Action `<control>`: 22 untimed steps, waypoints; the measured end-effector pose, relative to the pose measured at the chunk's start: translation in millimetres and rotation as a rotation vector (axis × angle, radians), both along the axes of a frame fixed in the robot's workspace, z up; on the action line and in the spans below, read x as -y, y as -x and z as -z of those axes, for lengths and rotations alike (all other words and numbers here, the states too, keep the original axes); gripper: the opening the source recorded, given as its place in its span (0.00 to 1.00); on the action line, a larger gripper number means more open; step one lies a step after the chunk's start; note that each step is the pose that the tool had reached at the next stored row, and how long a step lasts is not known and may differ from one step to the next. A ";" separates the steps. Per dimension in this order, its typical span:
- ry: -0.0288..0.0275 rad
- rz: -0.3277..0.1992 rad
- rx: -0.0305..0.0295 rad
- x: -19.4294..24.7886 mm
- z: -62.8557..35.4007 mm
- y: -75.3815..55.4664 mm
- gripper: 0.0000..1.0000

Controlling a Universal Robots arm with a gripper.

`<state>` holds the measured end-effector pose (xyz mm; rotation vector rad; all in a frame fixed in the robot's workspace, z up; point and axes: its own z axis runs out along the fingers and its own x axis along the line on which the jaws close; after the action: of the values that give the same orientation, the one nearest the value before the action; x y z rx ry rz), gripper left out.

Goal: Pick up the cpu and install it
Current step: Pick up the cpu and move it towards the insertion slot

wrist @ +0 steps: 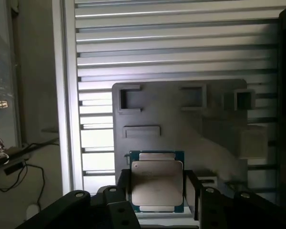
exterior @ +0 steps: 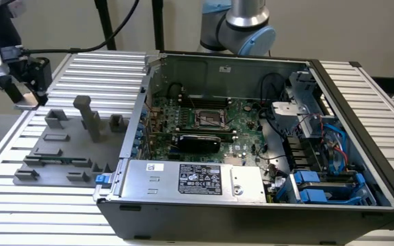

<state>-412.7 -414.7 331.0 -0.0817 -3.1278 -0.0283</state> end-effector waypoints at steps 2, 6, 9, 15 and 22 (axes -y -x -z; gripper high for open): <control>-0.0001 0.000 -0.0008 0.0 -8.9 -7.6 0.55; -0.0001 -0.001 -0.0040 0.0 -27.4 -26.0 0.55; -0.0001 -0.001 -0.0070 0.0 -41.3 -39.7 0.55; -0.0001 -0.001 -0.0141 0.0 -66.3 -66.7 0.55; -0.0002 -0.001 -0.0240 0.0 -86.1 -98.6 0.55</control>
<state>-314.1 -414.7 417.1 -0.0793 -3.1038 -0.0273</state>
